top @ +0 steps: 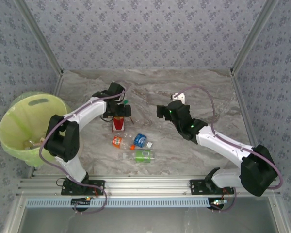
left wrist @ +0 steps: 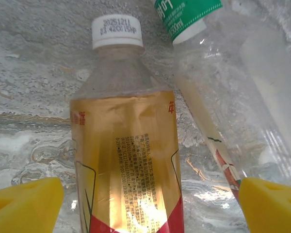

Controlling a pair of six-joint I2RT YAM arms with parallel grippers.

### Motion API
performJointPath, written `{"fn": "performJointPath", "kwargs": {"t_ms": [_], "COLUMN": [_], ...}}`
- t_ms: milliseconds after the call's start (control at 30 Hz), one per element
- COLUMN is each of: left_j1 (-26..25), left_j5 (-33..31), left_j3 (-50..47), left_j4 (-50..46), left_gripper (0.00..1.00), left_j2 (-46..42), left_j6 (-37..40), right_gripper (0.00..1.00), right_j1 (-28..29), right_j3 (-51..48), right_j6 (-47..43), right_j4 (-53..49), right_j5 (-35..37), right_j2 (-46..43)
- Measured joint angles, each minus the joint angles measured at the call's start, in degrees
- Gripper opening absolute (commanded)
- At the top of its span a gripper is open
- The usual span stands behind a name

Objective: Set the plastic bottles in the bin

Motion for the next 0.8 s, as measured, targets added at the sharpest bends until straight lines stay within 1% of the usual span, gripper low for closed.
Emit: {"fn": "performJointPath", "kwargs": {"t_ms": [133,200,267,433,633,700,800], "left_j1": [0.2,0.3,0.5,0.6,0.6,0.6,0.6], "left_j5": [0.2,0.2,0.2,0.1,-0.1,-0.3,-0.2], "left_j3": [-1.2,-1.4,-1.5,-1.5,-1.3,-1.2,-0.3], "left_j4": [0.9,1.1,1.1,1.2,0.0,-1.3,-3.0], "left_gripper": [0.78,0.76,0.71,0.54,0.52,0.51,0.51], "left_j2": [1.6,2.7,3.5,3.8,2.1,-0.5,-7.1], "left_j6": [0.7,0.9,1.1,2.0,3.2,3.5,3.8], "right_gripper": [1.00,1.00,1.00,1.00,1.00,1.00,1.00], "right_j1": [0.0,0.0,0.0,0.0,0.0,0.0,0.0], "right_j3": [0.0,0.0,0.0,0.0,0.0,0.0,0.0], "right_j6": [0.2,0.2,0.2,0.2,0.2,0.2,0.2], "right_j4": [0.0,0.0,-0.2,-0.2,-0.2,-0.2,-0.2], "right_j5": [0.0,0.0,0.0,0.0,0.0,0.0,0.0], "right_j2": [0.0,0.0,0.0,0.0,0.0,0.0,0.1]}}
